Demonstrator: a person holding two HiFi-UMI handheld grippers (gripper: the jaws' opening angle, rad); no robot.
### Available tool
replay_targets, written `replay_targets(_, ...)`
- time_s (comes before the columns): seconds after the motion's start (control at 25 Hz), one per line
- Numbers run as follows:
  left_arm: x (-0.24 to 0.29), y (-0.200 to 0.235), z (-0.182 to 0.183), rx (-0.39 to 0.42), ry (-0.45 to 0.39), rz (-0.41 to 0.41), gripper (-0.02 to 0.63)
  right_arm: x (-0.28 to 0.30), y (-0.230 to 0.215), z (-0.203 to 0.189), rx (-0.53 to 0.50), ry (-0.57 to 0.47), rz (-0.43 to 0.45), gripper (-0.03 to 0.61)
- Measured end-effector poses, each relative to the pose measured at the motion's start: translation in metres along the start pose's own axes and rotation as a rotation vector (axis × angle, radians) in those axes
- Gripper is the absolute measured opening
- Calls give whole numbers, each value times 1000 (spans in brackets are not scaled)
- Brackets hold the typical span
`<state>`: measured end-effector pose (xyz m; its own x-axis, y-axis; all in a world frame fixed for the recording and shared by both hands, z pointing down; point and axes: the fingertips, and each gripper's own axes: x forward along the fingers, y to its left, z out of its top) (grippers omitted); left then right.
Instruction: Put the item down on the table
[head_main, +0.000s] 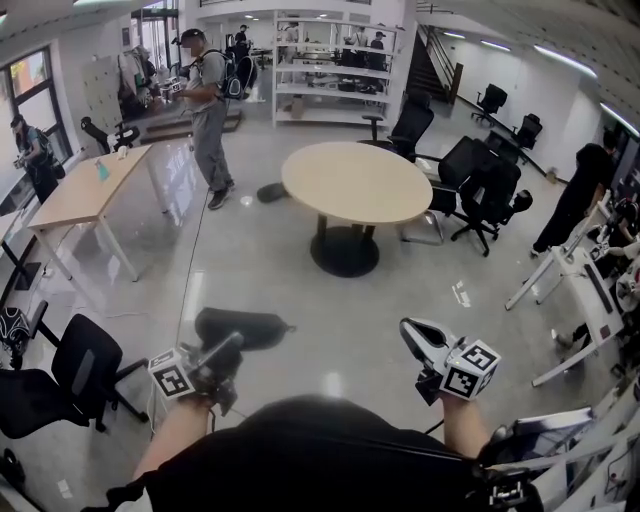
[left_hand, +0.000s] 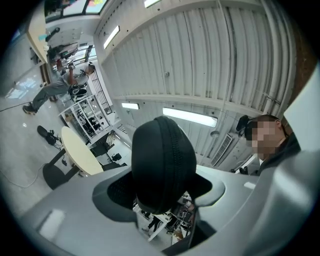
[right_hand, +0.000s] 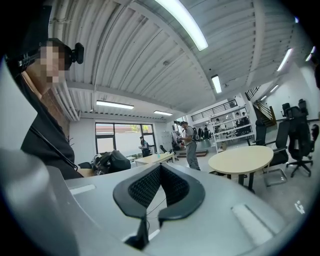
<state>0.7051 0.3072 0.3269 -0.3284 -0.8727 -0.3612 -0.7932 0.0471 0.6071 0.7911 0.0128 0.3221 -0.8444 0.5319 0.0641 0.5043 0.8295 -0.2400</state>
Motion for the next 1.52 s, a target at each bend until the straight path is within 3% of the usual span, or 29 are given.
replay_targets(0.48,5,-14,-40,-26,-8,99,285,-23,-24,-27,61,45,63,14)
replay_targets(0.84,-14,1,-43,-38,-27,185,285,13,-34,-57,120,90,142,14)
replay_targets(1.12,-67,48,17,-28,-92,197,285,105,-3,-47,71,117,173,14)
replay_targets(1.52,-154,139,167,11,-105,152,285,287,74,-13,10,84,177,14)
